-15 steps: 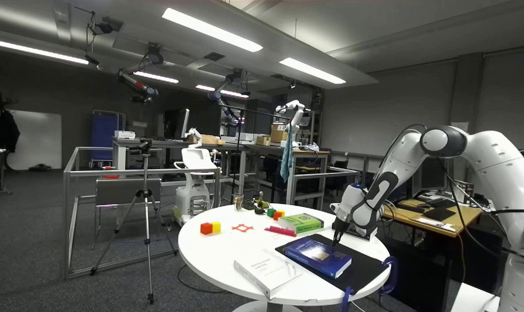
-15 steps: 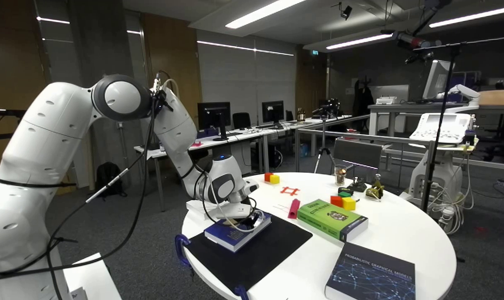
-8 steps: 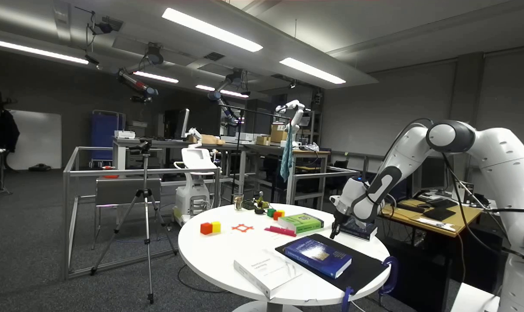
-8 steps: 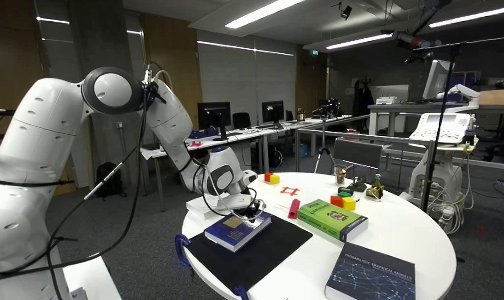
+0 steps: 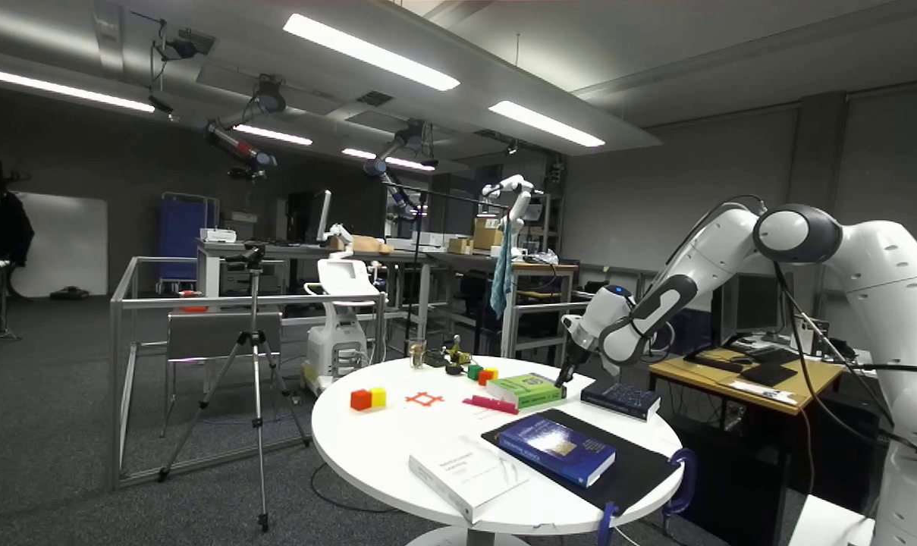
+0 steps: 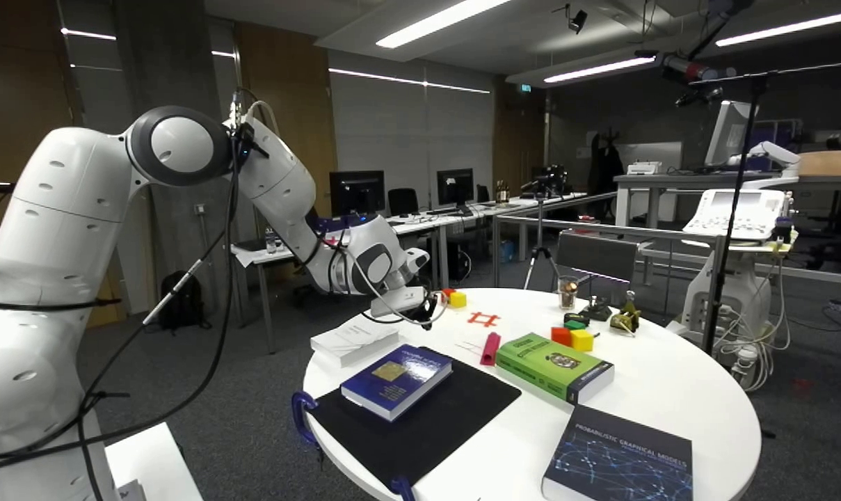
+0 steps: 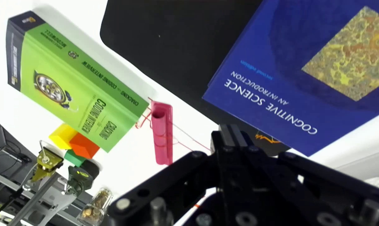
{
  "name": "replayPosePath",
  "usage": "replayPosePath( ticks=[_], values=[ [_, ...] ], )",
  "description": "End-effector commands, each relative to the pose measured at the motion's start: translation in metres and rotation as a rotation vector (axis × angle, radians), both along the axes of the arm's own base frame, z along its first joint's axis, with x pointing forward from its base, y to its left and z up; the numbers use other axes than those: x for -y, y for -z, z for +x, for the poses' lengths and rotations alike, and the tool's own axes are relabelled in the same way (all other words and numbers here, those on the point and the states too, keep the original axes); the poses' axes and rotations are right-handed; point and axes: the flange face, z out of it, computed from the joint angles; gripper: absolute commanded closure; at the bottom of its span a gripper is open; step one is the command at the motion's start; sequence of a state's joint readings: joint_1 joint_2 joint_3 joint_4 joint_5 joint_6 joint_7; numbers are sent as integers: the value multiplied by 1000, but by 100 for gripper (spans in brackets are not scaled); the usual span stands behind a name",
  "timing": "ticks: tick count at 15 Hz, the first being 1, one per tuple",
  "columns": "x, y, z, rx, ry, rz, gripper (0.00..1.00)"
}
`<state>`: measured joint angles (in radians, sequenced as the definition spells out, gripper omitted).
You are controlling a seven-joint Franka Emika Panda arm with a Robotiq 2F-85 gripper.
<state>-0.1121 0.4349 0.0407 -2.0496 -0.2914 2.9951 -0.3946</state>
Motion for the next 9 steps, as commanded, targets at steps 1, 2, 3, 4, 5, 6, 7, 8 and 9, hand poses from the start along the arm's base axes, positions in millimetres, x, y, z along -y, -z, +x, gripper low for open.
replayPosePath(
  ticks=[1,2,3,4,5,6,7,8,9],
  values=[
    [-23,-21,21,17,-76,10,100],
    [-30,-25,25,23,-96,22,100],
    [-38,-29,29,29,-118,36,100],
    [-45,-33,32,31,-141,54,100],
    [-52,-37,35,33,-165,70,100],
    [-56,-39,38,34,-186,86,100],
    [-59,-40,40,29,-204,99,100],
    [-61,-40,41,16,-230,118,100],
    [-63,-41,42,5,-259,127,100]
  ],
)
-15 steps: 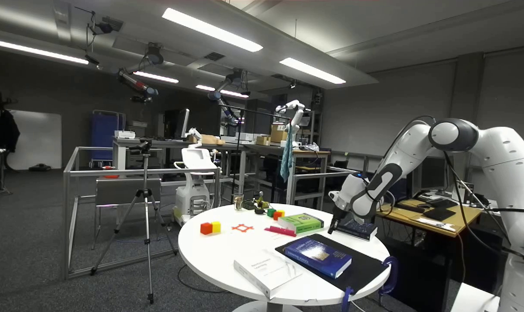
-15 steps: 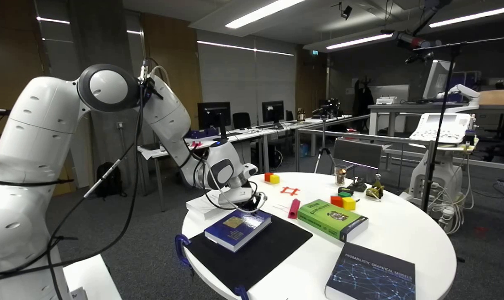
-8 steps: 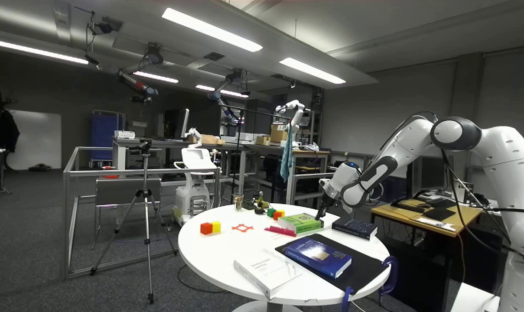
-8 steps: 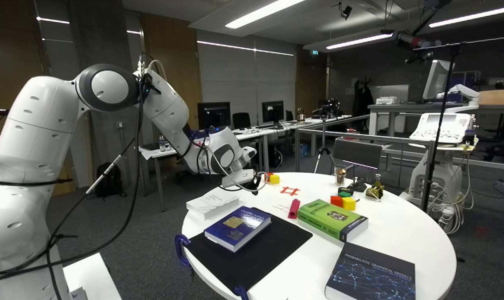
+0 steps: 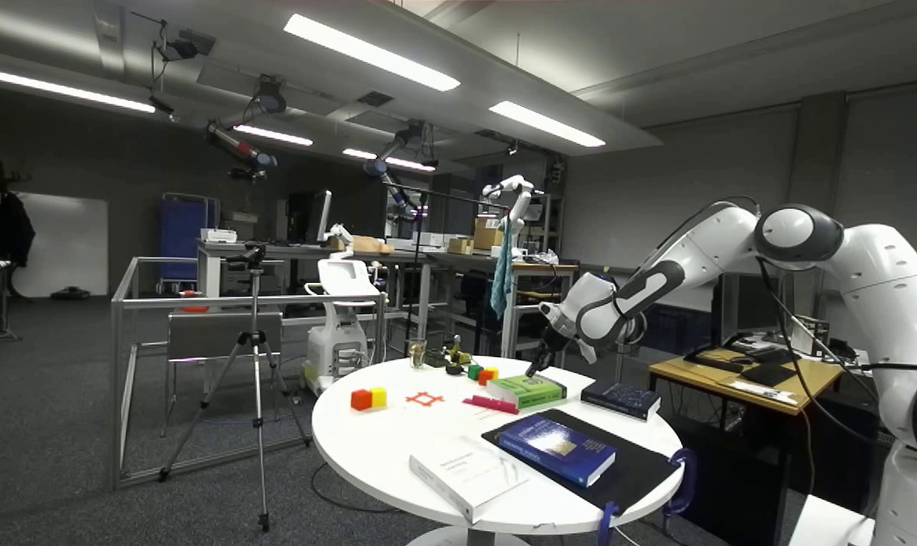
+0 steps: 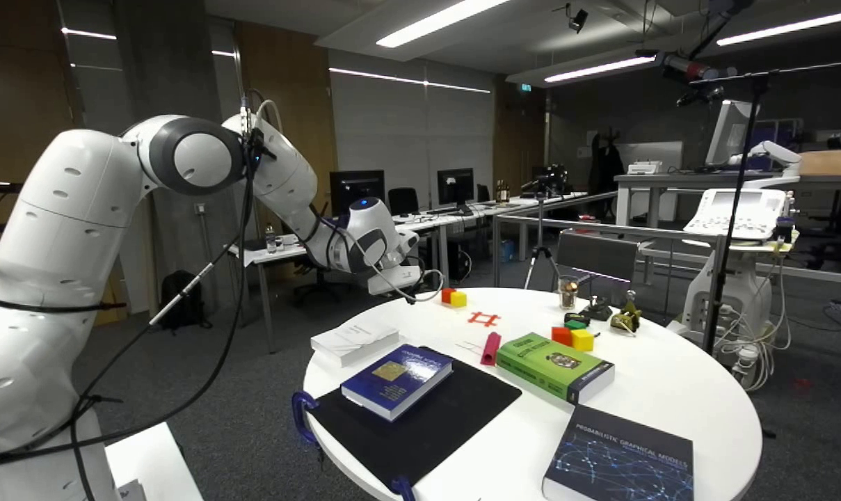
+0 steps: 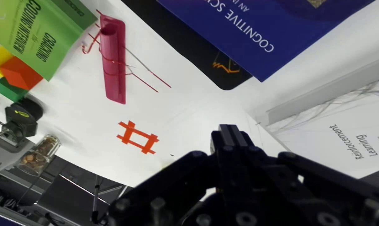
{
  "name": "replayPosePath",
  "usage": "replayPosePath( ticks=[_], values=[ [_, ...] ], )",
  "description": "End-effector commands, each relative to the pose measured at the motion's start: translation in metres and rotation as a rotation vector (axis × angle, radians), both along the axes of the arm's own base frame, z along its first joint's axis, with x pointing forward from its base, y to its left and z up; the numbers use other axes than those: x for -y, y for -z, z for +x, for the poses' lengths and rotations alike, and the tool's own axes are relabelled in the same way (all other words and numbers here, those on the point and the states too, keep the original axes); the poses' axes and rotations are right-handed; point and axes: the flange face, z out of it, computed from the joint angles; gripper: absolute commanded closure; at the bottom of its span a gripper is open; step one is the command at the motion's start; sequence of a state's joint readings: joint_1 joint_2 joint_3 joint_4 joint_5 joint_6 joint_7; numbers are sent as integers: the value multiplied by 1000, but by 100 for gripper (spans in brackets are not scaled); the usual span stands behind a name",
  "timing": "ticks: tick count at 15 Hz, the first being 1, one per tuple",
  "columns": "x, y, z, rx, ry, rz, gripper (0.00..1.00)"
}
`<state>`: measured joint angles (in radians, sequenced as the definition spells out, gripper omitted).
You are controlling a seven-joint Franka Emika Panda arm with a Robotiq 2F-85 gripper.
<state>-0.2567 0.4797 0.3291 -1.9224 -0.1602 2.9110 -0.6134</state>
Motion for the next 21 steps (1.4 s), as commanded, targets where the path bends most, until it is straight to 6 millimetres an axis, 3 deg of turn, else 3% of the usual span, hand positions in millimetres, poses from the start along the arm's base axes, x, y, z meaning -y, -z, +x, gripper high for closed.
replayPosePath(
  ticks=[1,6,9,10,18,21],
  values=[
    [-1,-9,10,-36,-107,45,100],
    [3,-10,6,-133,-207,26,100],
    [13,-16,9,-131,-176,-13,100],
    [7,1,8,-132,-179,12,99],
    [12,-2,11,-126,-171,-6,100],
    [-11,4,18,-150,-211,-6,100]
  ],
)
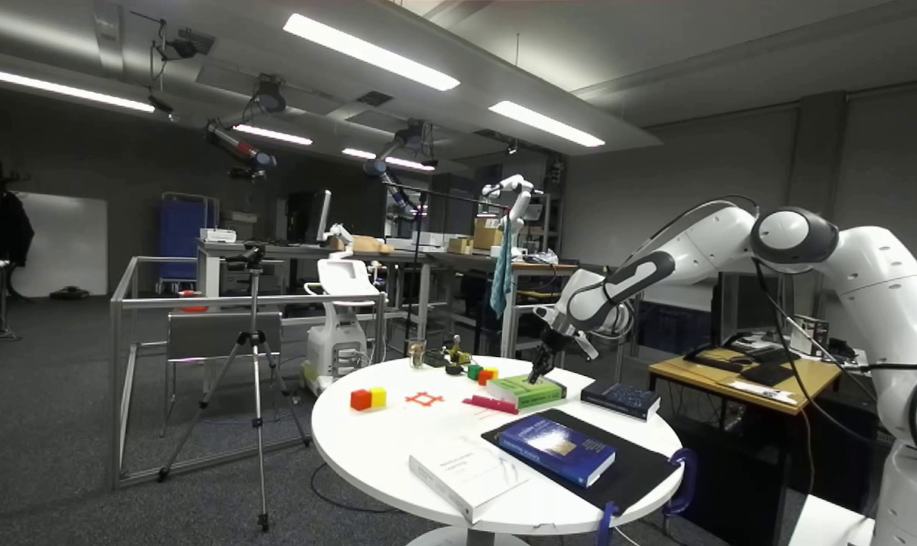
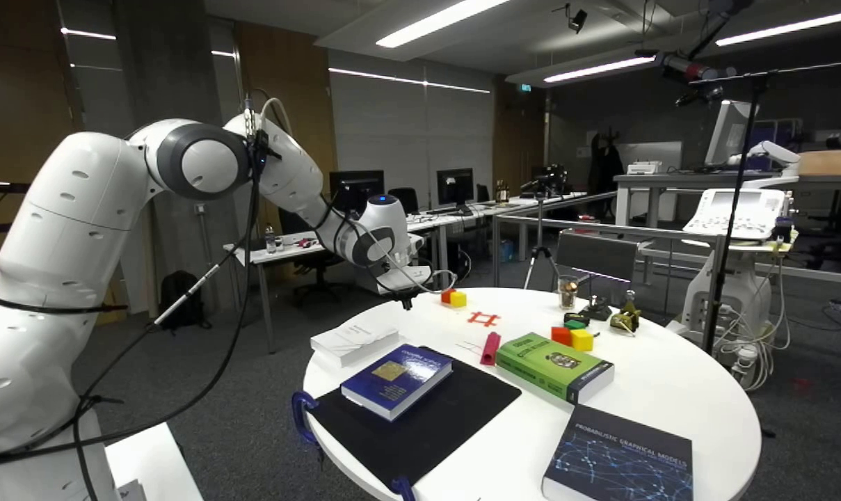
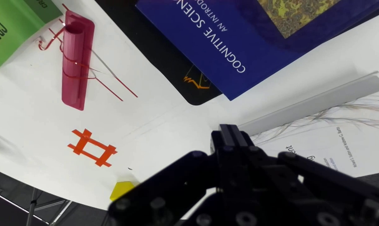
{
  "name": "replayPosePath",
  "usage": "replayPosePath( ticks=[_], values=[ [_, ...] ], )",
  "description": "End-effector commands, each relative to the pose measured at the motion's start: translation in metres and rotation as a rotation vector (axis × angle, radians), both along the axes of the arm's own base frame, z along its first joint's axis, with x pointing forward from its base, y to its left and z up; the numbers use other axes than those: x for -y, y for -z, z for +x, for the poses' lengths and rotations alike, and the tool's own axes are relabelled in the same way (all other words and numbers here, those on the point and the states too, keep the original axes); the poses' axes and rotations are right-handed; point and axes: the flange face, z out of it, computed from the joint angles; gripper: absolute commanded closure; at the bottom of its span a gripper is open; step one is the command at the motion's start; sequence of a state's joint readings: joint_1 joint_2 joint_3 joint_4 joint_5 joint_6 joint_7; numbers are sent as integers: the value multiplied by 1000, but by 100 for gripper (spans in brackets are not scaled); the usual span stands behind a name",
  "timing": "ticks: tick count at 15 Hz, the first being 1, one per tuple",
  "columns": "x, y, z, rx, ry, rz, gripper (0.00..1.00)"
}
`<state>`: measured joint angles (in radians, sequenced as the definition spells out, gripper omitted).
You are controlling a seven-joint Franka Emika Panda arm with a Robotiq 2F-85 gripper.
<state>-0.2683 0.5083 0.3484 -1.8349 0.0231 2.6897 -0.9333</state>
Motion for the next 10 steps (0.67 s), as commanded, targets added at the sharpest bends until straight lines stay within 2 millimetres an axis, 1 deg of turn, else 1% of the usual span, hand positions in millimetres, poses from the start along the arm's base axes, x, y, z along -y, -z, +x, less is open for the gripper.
replayPosePath(
  ticks=[1,4,6,8,10],
  values=[
    [-30,0,9,-20,-58,9,100],
    [-62,0,11,-35,-116,4,100],
    [-77,3,12,-48,-159,-14,100],
    [-90,11,13,-76,-205,-44,100],
    [-97,25,13,-95,-250,-74,100]
  ],
)
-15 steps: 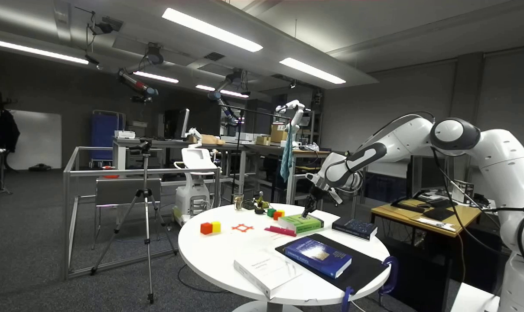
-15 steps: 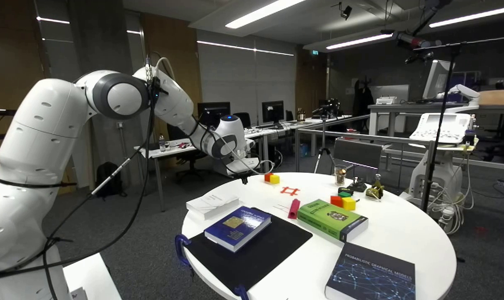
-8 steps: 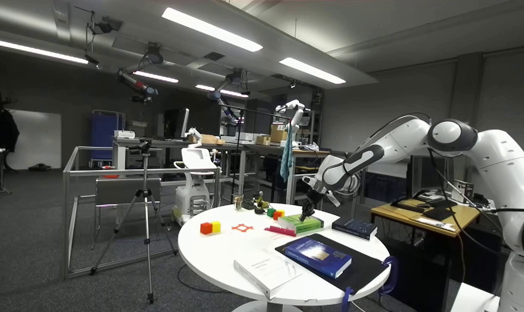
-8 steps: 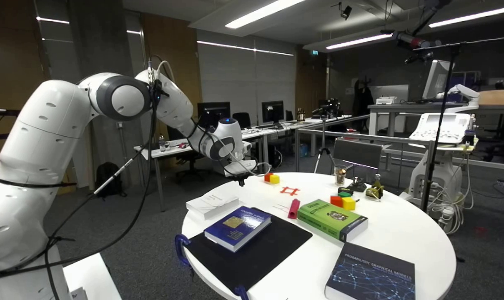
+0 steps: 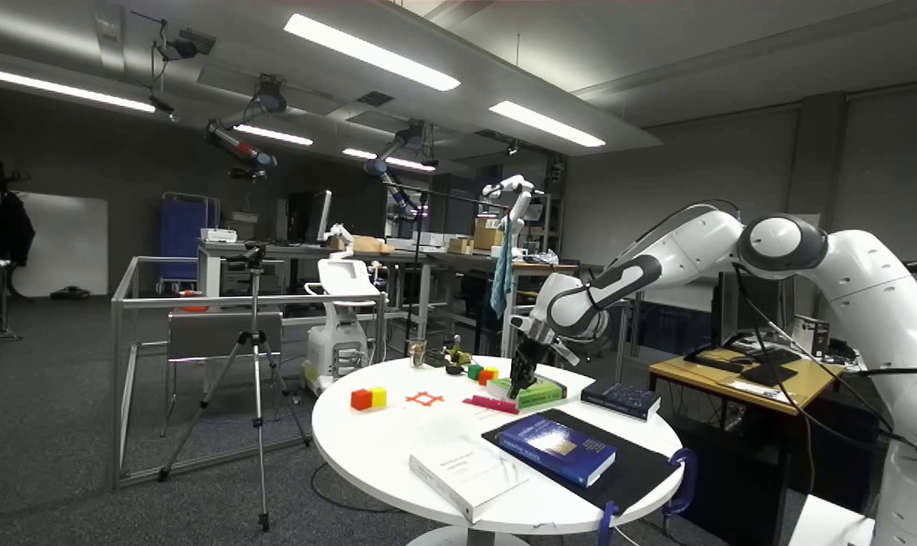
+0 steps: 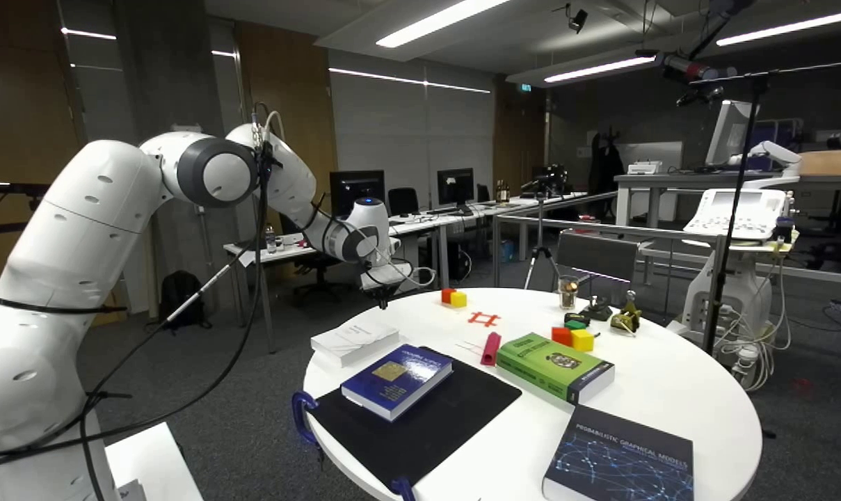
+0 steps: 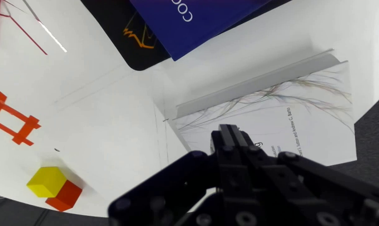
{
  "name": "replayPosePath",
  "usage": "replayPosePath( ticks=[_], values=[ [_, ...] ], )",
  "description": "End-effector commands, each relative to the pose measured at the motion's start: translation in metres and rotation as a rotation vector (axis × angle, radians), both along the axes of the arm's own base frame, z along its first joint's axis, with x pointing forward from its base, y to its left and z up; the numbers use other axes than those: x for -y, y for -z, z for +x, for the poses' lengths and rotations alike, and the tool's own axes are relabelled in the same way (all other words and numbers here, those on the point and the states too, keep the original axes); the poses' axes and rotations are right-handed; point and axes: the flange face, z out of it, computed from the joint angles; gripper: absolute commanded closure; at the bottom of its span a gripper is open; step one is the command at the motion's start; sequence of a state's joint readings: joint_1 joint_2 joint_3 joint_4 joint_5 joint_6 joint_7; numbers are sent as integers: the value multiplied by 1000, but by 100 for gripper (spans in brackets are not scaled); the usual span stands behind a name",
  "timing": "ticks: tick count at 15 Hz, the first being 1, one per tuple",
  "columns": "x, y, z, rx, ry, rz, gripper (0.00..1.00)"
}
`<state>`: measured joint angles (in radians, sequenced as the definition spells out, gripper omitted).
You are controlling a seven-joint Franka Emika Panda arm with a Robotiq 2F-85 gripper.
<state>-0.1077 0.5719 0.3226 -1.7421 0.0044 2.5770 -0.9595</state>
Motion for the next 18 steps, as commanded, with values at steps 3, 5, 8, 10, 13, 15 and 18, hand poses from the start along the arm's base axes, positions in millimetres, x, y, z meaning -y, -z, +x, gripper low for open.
replayPosePath(
  ticks=[3,5,8,10,13,15,18],
  values=[
    [-13,33,13,-26,-117,-92,100],
    [-14,47,15,-22,-137,-125,100],
    [-15,64,22,-11,-161,-158,100],
    [-18,73,27,-11,-182,-172,100],
    [-22,84,33,-3,-210,-180,100],
    [-26,92,36,0,-229,-177,100],
    [-28,103,40,6,-252,-180,100]
  ],
)
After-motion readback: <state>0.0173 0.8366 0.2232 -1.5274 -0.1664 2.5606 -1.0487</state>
